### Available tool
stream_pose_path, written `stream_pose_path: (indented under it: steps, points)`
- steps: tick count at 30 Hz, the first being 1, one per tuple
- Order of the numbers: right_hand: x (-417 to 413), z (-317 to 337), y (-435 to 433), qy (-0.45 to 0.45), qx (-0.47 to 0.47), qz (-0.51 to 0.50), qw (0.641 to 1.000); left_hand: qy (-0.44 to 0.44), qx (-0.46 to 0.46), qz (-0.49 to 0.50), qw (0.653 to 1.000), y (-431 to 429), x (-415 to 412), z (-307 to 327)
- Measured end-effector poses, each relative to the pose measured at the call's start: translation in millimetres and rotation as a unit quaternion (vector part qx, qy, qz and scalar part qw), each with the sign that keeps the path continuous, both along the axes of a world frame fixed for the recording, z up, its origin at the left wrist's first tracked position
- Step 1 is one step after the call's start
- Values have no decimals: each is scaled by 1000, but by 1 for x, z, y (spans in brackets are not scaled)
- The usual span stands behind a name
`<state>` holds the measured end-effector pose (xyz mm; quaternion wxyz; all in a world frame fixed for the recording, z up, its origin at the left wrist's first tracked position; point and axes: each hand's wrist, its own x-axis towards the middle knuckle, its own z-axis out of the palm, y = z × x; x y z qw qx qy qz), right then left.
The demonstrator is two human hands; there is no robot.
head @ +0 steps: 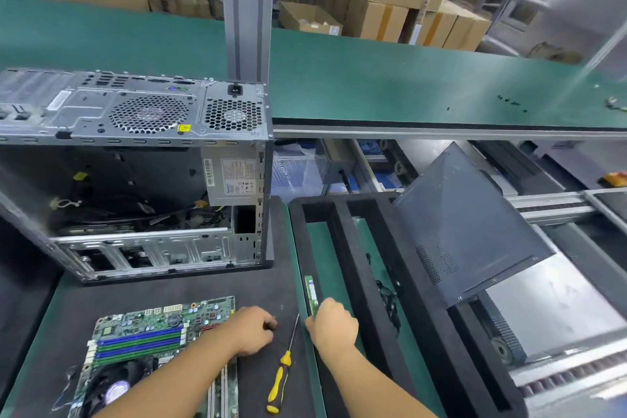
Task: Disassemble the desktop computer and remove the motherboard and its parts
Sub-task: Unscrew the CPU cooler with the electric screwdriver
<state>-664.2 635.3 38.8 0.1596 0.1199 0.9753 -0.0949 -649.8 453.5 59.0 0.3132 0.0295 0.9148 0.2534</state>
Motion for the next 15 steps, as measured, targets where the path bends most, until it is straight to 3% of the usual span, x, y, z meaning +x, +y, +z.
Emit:
stream_pose_path:
  steps: [3, 6, 11, 15]
  points:
    - [-4, 6, 4, -48, -3, 16, 999, -4, -10, -2, 1000, 1, -2, 2]
    - [-11, 15, 8, -39, -17, 26, 999, -8, -12, 4, 1000, 1, -3, 2]
    - [-21, 26, 8, -2, -218, -16, 976, -9, -8, 9, 1000, 0, -6, 4]
    - [-17, 34, 5, -13, -253, -9, 967, -10, 18, 38, 999, -1, -9, 3]
